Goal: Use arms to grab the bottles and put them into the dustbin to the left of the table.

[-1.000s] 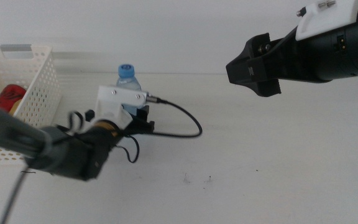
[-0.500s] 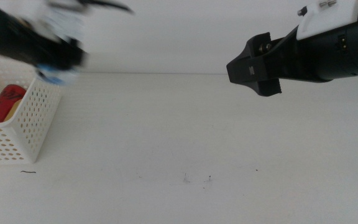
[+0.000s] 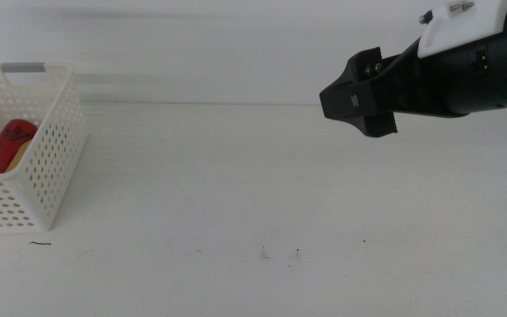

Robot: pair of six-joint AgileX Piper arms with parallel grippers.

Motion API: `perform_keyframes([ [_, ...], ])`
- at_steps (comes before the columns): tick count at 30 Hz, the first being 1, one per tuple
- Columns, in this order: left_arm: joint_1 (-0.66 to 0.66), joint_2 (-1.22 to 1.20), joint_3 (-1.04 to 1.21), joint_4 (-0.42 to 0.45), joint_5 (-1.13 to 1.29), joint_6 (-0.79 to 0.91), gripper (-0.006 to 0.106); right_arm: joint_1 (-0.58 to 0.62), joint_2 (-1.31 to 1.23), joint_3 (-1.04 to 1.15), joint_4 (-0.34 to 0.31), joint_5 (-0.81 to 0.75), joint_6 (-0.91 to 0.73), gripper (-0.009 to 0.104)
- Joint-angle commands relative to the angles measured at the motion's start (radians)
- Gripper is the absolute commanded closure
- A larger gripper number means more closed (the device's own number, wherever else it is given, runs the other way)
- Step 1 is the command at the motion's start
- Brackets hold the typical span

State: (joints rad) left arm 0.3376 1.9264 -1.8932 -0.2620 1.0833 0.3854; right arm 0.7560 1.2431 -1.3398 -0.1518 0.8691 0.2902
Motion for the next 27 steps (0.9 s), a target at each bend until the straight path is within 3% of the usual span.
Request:
perform_keyframes([
  [1, 0.007, -0.002, -0.02, -0.003, -0.004, -0.019, 0.102, 0.0, -0.001, -0.005, -0.003, -0.009, -0.01, 0.004],
  [23, -0.009, 0.192, -0.003, 0.085, 0.138, -0.017, 0.101, 0.0, -0.001, -0.005, -0.003, -0.009, -0.01, 0.004],
  [24, -0.009, 0.192, -0.003, 0.083, 0.138, -0.017, 0.1, 0.0, -0.001, -0.005, -0.003, -0.009, -0.01, 0.004],
  [25, -0.009, 0.192, -0.003, 0.072, 0.138, -0.017, 0.088, 0.0, -0.001, -0.005, -0.003, -0.009, -0.01, 0.004],
  [27, -0.009, 0.192, -0.003, 0.07, 0.138, -0.017, 0.079, 0.0, -0.001, -0.005, -0.003, -0.009, -0.01, 0.004],
])
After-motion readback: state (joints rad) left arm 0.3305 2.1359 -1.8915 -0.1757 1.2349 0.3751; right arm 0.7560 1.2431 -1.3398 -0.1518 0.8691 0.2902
